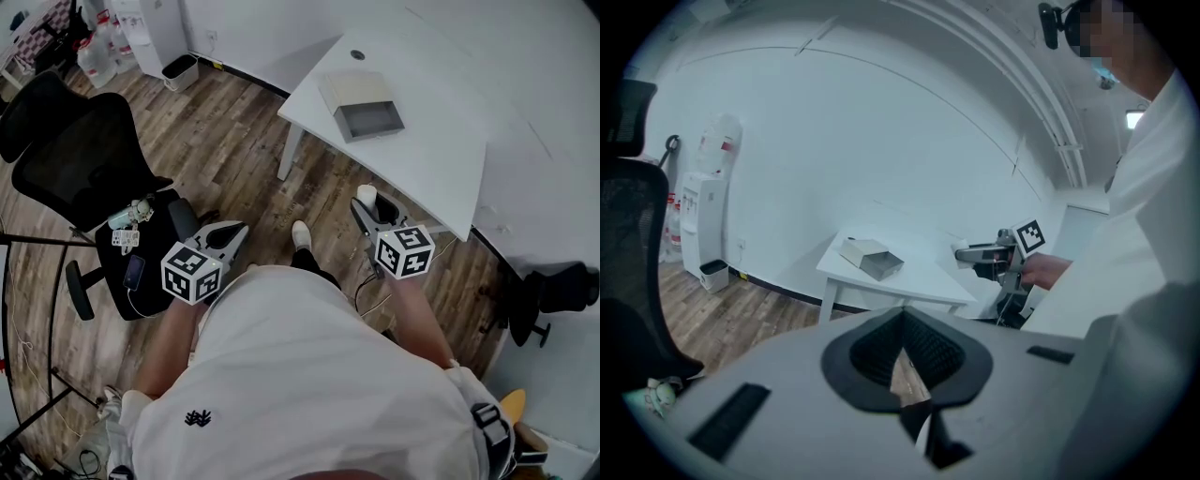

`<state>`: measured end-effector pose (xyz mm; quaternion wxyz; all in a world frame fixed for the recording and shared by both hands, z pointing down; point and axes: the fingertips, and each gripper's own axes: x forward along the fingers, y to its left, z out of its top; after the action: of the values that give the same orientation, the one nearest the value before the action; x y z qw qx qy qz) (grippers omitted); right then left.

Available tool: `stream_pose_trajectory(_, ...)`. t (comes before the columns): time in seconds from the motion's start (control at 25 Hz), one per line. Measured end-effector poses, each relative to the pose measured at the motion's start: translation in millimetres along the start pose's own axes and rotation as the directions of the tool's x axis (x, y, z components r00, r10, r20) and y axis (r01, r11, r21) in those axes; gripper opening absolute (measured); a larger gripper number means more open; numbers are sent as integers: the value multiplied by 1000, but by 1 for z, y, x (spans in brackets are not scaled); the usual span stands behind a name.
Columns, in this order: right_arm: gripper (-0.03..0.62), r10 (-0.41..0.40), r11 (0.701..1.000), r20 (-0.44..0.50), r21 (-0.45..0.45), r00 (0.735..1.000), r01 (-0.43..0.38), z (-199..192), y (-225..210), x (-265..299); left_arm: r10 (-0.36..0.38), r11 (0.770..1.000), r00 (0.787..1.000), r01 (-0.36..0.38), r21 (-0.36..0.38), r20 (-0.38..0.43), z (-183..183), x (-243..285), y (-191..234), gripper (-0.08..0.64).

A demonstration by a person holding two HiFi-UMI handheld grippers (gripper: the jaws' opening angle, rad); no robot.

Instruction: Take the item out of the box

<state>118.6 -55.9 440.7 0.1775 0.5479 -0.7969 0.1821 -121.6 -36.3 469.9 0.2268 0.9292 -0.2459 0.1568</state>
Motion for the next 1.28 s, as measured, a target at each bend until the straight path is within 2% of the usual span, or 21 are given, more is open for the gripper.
stream_pose_trajectory(0.92, 187, -22, 1000, 28, 12, 999, 22, -1, -2, -17, -22, 1000, 999, 22, 0, -33, -10, 2, -12, 6)
stream_pose_trajectory(1.28, 186, -31, 999, 23, 27, 999, 30, -3, -15, -15, -18, 1000, 998, 17, -14, -54, -12, 9, -12, 6)
